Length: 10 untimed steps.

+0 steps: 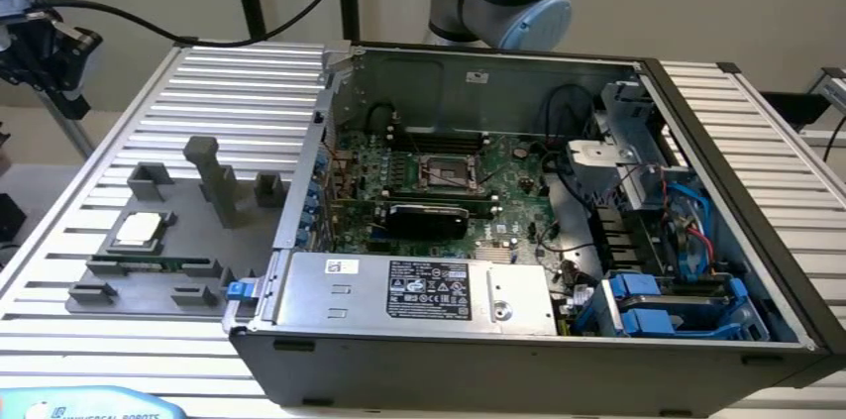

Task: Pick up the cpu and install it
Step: 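Pick up the cpu and move it towards the insertion slot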

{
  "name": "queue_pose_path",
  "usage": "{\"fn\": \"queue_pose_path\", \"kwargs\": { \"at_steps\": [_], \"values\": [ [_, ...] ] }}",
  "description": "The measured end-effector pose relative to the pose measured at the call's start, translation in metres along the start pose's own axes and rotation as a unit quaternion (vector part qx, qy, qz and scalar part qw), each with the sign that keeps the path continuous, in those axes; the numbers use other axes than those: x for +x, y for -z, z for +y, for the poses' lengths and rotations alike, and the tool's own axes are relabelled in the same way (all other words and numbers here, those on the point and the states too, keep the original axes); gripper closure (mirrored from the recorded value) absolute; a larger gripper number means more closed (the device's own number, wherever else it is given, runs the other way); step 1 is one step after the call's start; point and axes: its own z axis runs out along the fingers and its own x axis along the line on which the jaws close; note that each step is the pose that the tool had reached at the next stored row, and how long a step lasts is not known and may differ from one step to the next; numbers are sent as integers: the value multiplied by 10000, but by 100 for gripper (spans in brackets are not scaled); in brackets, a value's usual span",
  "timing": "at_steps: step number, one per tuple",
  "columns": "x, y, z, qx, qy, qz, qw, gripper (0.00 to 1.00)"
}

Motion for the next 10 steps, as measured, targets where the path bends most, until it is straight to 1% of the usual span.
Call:
{"fn": "queue_pose_path", "kwargs": {
  "at_steps": [8,9,10],
  "values": [
    [0,0,0,0,0,0,10000,89],
    [0,0,0,0,0,0,10000,88],
    [0,0,0,0,0,0,10000,82]
  ]
}}
